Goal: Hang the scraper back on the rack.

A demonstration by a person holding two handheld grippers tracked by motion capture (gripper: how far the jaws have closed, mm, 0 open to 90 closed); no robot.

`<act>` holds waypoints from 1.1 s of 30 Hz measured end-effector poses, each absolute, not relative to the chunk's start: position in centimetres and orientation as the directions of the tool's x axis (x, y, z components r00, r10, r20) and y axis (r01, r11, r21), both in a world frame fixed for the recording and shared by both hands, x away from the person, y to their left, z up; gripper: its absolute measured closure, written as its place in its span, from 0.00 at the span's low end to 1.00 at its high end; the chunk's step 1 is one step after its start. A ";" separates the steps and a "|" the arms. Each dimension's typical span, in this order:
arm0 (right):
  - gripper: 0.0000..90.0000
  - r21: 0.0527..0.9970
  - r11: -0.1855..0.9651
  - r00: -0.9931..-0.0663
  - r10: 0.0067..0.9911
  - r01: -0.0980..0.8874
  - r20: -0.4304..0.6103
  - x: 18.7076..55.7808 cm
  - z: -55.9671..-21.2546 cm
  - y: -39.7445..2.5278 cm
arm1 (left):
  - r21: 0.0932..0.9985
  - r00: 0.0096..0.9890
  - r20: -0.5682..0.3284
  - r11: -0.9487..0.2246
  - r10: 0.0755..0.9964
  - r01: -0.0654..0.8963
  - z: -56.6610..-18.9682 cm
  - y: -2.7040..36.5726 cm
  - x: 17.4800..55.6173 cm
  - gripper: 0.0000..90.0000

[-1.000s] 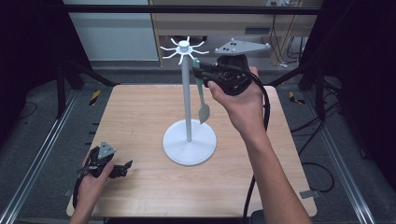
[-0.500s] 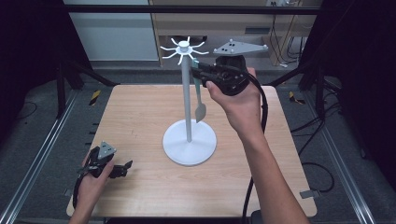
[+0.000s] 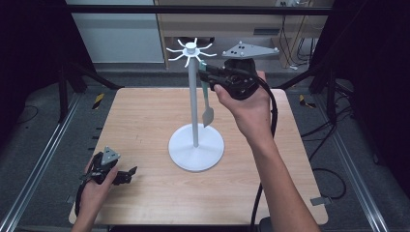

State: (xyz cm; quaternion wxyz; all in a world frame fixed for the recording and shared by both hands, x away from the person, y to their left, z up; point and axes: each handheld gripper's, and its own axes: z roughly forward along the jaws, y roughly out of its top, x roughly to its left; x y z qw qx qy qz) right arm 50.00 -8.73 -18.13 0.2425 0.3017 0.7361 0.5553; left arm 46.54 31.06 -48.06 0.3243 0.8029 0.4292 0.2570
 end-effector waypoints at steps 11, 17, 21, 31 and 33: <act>0.77 0.964 0.200 -0.707 0.707 0.177 -0.017 49.7 -18.1 -9.0 | 0.740 0.499 0.133 -0.421 0.857 0.525 -48.1 31.1 46.5 0.04; 0.76 0.962 0.207 -0.705 0.709 0.178 -0.023 49.1 -18.0 -9.5 | 0.739 0.499 0.134 -0.421 0.856 0.525 -48.1 31.1 46.5 0.03; 0.76 0.958 0.221 -0.693 0.720 0.183 -0.034 48.7 -18.3 -10.3 | 0.735 0.502 0.138 -0.428 0.854 0.526 -48.0 31.1 46.5 0.03; 0.75 0.949 0.219 -0.636 0.771 0.229 -0.024 48.7 -19.8 -12.9 | 0.742 0.494 0.129 -0.415 0.860 0.527 -48.0 31.4 46.5 0.03; 0.74 0.945 0.220 -0.621 0.783 0.242 -0.023 48.8 -20.3 -13.4 | 0.739 0.494 0.132 -0.418 0.859 0.529 -48.1 31.4 46.5 0.03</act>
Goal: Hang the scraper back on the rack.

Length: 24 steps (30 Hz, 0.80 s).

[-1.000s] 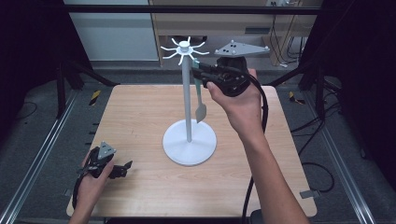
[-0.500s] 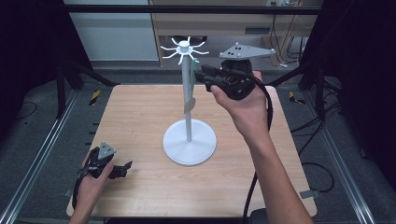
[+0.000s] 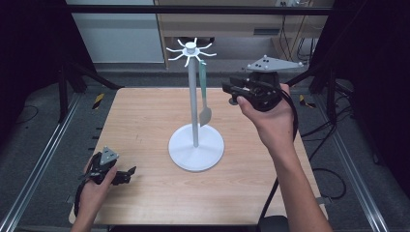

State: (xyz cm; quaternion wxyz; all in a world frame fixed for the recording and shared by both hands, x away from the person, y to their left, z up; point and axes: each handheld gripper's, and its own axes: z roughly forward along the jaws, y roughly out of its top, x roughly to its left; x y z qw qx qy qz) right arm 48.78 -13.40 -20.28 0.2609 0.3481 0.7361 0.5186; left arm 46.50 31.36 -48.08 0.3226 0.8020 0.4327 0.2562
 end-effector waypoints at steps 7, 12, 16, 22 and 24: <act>0.66 0.931 0.227 -0.569 0.822 0.286 -0.025 49.4 -22.4 -15.0 | 0.739 0.485 0.137 -0.415 0.864 0.531 -48.0 31.4 46.6 0.03; 0.57 0.923 0.221 -0.540 0.842 0.316 -0.016 49.8 -23.9 -15.9 | 0.742 0.473 0.138 -0.407 0.870 0.532 -48.0 31.6 46.6 0.03; 0.46 0.915 0.216 -0.519 0.855 0.340 -0.008 50.0 -25.0 -16.3 | 0.743 0.471 0.137 -0.405 0.872 0.534 -48.0 31.7 46.6 0.03; 0.37 0.916 0.209 -0.491 0.871 0.343 -0.014 50.0 -27.6 -17.0 | 0.741 0.477 0.141 -0.412 0.867 0.530 -48.0 31.7 46.6 0.03; 0.35 0.915 0.203 -0.474 0.881 0.350 -0.015 50.0 -28.9 -17.2 | 0.739 0.481 0.141 -0.415 0.866 0.531 -48.0 31.7 46.5 0.03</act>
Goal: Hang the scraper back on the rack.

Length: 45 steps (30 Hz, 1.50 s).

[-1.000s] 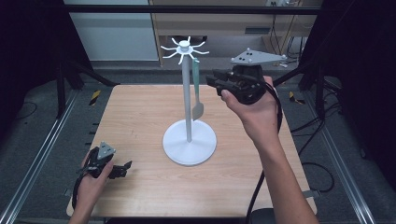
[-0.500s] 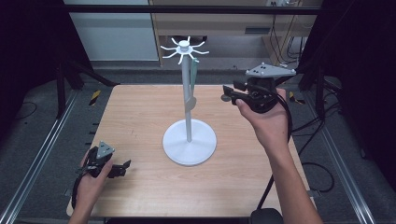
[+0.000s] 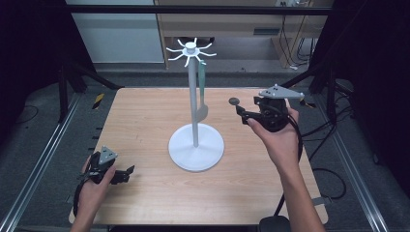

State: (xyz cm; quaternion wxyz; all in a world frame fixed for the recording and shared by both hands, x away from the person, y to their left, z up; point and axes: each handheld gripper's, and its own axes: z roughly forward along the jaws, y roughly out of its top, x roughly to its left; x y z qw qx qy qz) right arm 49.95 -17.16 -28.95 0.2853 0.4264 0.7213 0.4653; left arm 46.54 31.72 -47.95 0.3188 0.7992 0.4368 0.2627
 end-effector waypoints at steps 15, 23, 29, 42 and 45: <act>0.23 0.898 0.168 -0.384 0.923 0.407 0.001 49.6 -36.2 -18.3 | 0.735 0.484 0.149 -0.424 0.862 0.529 -48.0 31.5 46.5 0.03; 0.18 0.869 0.154 -0.370 0.928 0.470 0.036 49.4 -39.8 -18.6 | 0.737 0.485 0.150 -0.425 0.861 0.526 -48.0 31.5 46.5 0.03; 0.16 0.851 0.154 -0.369 0.928 0.501 0.049 49.4 -41.5 -18.6 | 0.737 0.484 0.147 -0.422 0.862 0.527 -48.0 31.5 46.5 0.03; 0.13 0.823 0.150 -0.358 0.931 0.548 0.068 49.2 -44.2 -19.1 | 0.738 0.488 0.148 -0.425 0.860 0.525 -48.0 31.5 46.6 0.03; 0.12 0.804 0.189 -0.363 0.931 0.564 0.036 49.2 -44.9 -19.0 | 0.737 0.490 0.147 -0.426 0.859 0.525 -48.0 31.4 46.6 0.03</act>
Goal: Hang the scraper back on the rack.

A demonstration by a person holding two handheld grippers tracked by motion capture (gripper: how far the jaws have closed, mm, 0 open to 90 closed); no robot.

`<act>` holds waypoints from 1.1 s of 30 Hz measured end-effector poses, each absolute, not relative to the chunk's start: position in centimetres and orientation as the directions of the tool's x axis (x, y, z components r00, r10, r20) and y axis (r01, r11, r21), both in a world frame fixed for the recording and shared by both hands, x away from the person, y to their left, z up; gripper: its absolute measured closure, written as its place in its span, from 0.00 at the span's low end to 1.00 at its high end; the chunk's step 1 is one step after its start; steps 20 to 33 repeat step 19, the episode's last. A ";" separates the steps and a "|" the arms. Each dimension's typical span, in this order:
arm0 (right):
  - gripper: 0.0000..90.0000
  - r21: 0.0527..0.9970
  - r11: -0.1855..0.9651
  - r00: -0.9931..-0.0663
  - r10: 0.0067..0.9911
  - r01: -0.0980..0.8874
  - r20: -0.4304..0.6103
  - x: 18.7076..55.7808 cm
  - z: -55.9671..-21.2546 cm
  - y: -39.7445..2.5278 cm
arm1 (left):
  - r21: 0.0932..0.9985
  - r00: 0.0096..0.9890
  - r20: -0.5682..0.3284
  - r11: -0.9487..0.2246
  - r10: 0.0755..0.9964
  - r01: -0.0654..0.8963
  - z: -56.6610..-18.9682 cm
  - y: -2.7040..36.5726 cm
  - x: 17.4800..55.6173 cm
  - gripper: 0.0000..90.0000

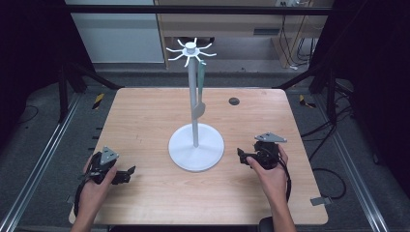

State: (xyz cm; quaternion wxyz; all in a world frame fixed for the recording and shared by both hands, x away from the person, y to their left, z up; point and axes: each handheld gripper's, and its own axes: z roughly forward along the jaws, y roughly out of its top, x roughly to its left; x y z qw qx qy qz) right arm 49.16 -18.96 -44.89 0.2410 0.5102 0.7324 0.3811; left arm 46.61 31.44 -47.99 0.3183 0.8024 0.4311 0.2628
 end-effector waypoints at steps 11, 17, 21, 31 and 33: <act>0.12 0.728 0.251 -0.399 0.916 0.638 0.034 49.3 -46.8 -18.4 | 0.737 0.496 0.148 -0.430 0.855 0.521 -48.1 31.1 46.9 0.03; 0.15 0.706 0.260 -0.396 0.918 0.659 0.032 49.5 -47.3 -18.5 | 0.739 0.496 0.147 -0.428 0.856 0.520 -48.0 31.2 46.9 0.03; 0.16 0.700 0.265 -0.402 0.915 0.663 0.034 49.7 -47.5 -18.6 | 0.742 0.492 0.144 -0.423 0.858 0.520 -48.1 31.2 47.0 0.03; 0.16 0.700 0.265 -0.402 0.915 0.663 0.034 49.7 -47.5 -18.6 | 0.742 0.492 0.144 -0.423 0.858 0.520 -48.1 31.2 47.0 0.03; 0.16 0.700 0.265 -0.402 0.915 0.663 0.034 49.7 -47.5 -18.6 | 0.742 0.492 0.144 -0.423 0.858 0.520 -48.1 31.2 47.0 0.03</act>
